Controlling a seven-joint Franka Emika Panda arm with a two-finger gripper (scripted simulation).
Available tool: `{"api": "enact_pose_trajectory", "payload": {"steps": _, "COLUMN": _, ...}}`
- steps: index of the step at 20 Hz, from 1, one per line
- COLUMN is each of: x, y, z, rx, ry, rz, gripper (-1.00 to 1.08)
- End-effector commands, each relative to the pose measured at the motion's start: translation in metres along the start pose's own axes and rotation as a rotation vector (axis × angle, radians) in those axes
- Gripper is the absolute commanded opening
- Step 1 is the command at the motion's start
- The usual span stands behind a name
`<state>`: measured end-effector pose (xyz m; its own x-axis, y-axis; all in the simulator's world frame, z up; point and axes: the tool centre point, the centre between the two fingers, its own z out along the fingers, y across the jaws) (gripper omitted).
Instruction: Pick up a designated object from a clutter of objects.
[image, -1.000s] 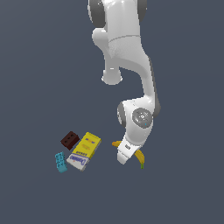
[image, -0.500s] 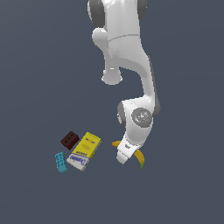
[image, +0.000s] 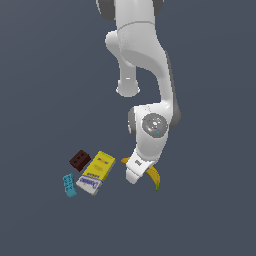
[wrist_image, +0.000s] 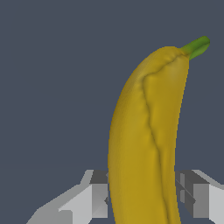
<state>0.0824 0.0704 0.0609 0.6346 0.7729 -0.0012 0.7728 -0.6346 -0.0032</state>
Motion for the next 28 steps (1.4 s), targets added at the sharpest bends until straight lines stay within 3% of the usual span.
{"api": "enact_pose_trajectory", "payload": {"steps": 1, "x": -0.01, "y": 0.009, "z": -0.021, "rx": -0.003, "ry": 0.002, "rz": 0.001, "gripper": -1.0}}
{"api": "enact_pose_trajectory", "payload": {"steps": 28, "x": -0.15, "y": 0.127, "z": -0.293, "rx": -0.002, "ry": 0.003, "rz": 0.003, "gripper": -1.0}}
